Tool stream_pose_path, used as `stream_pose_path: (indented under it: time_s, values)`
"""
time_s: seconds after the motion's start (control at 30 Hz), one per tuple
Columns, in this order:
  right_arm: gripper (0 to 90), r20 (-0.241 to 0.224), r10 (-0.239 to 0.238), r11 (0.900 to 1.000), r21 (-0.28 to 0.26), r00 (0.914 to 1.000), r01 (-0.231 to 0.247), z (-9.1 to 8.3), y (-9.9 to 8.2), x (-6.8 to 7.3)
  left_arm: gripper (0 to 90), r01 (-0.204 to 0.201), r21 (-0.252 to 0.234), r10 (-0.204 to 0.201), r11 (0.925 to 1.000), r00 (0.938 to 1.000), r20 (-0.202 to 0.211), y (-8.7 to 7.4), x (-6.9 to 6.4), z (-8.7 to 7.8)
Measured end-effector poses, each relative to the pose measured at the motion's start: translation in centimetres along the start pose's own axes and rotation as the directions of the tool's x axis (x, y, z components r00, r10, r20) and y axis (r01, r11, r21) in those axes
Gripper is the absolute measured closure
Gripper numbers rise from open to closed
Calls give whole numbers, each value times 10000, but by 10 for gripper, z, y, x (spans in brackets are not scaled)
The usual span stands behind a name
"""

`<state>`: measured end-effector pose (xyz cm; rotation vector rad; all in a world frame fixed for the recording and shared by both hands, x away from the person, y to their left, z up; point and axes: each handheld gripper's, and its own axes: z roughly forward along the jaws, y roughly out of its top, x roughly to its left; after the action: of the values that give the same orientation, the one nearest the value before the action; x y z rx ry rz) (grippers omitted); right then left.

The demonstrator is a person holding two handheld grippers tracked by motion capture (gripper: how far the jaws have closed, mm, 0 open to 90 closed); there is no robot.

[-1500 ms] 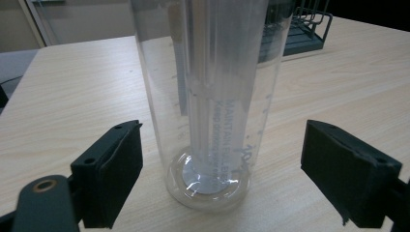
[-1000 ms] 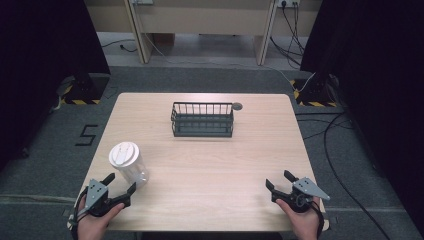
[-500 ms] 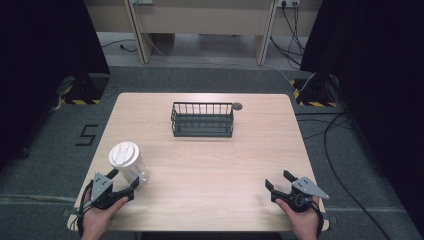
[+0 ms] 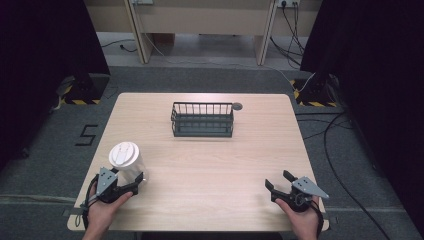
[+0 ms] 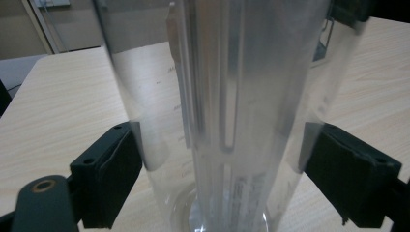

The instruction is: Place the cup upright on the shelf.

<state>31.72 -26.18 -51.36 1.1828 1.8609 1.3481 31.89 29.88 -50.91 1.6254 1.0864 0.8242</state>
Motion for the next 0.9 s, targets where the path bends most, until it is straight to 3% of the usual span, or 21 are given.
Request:
stream_pose_path:
  time_s: [0.17,0.53,0.9]
  values:
    - [203,-5,35,10000,3,10000,-35,0,0,0,166,130,-212,-129,9997,9999,74,-2,0,2]
    - [206,-42,109,9999,14,9999,-109,0,0,0,176,265,-177,-259,9995,9992,315,0,0,2]
    - [208,-61,151,9999,-7,9999,-151,0,0,-1,177,-30,-336,47,9994,9988,494,14,-7,4]
